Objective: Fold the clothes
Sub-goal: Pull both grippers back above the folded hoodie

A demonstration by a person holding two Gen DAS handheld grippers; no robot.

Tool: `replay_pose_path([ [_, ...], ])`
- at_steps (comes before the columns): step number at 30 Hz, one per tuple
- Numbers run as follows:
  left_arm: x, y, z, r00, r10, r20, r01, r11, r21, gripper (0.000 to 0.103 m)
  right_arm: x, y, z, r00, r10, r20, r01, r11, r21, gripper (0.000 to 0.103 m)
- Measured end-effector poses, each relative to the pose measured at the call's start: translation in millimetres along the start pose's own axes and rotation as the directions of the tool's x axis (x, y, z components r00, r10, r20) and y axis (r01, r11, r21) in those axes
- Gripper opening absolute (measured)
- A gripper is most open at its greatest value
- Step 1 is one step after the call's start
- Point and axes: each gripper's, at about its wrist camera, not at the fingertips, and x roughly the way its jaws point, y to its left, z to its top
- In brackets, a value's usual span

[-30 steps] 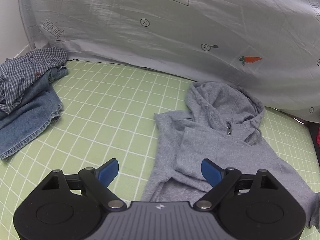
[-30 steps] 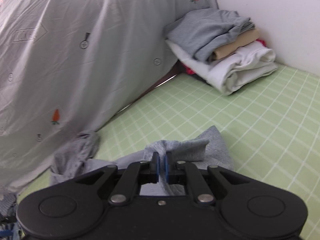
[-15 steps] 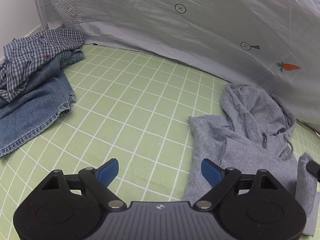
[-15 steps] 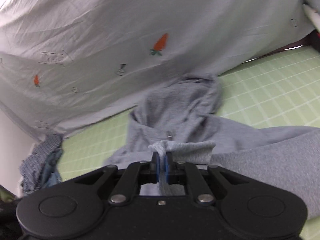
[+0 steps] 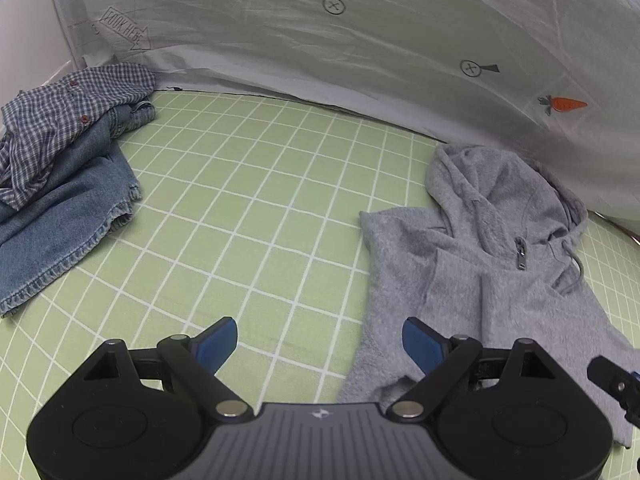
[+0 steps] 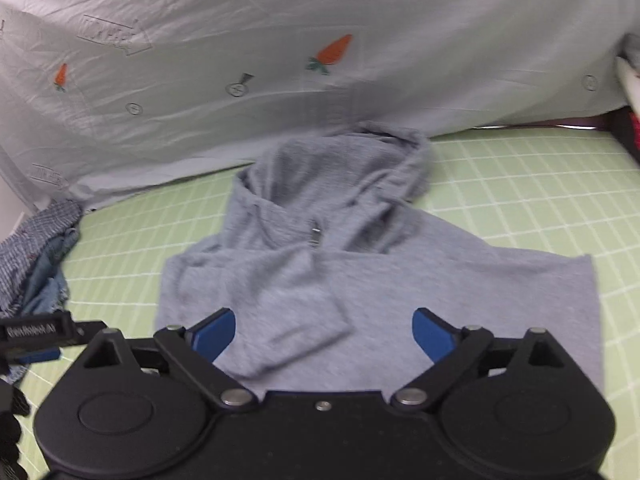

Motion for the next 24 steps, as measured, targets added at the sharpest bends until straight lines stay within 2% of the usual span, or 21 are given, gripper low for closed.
replay_pose_path([
  [3,0,-20,-4,1.0,-0.028,-0.011,0.028,0.998,0.056,0.09,-17,-39,-16,0.993,-0.118,-0.017,0.119,0.991,0.053,0.1],
  [6,6,-44,-5,0.997,-0.066,-0.032,0.069,0.991,0.115,0.088,-24,-79,-30,0.98,-0.194,-0.053,0.2,0.97,0.138,0.1],
  [9,16,-67,-2,0.993,-0.1,-0.061,0.108,0.983,0.146,0.075,-23,-111,-36,0.965,-0.246,-0.089,0.26,0.94,0.222,0.1],
  [11,25,-80,0,0.989,-0.122,-0.085,0.134,0.978,0.159,0.07,-20,-127,-37,0.957,-0.272,-0.099,0.288,0.925,0.247,0.1],
  [14,41,-97,2,0.983,-0.141,-0.121,0.162,0.97,0.18,0.057,-11,-143,-33,0.948,-0.298,-0.114,0.318,0.911,0.261,0.1],
  [17,55,-108,4,0.977,-0.146,-0.152,0.175,0.965,0.196,0.04,-2,-153,-28,0.943,-0.306,-0.129,0.33,0.906,0.266,0.1],
  [19,56,-110,4,0.976,-0.16,-0.147,0.188,0.96,0.205,0.019,2,-156,-26,0.941,-0.311,-0.134,0.336,0.904,0.263,0.1],
  [24,56,-113,7,0.971,-0.197,-0.134,0.223,0.949,0.221,0.009,7,-155,-27,0.937,-0.317,-0.149,0.347,0.901,0.263,0.1],
])
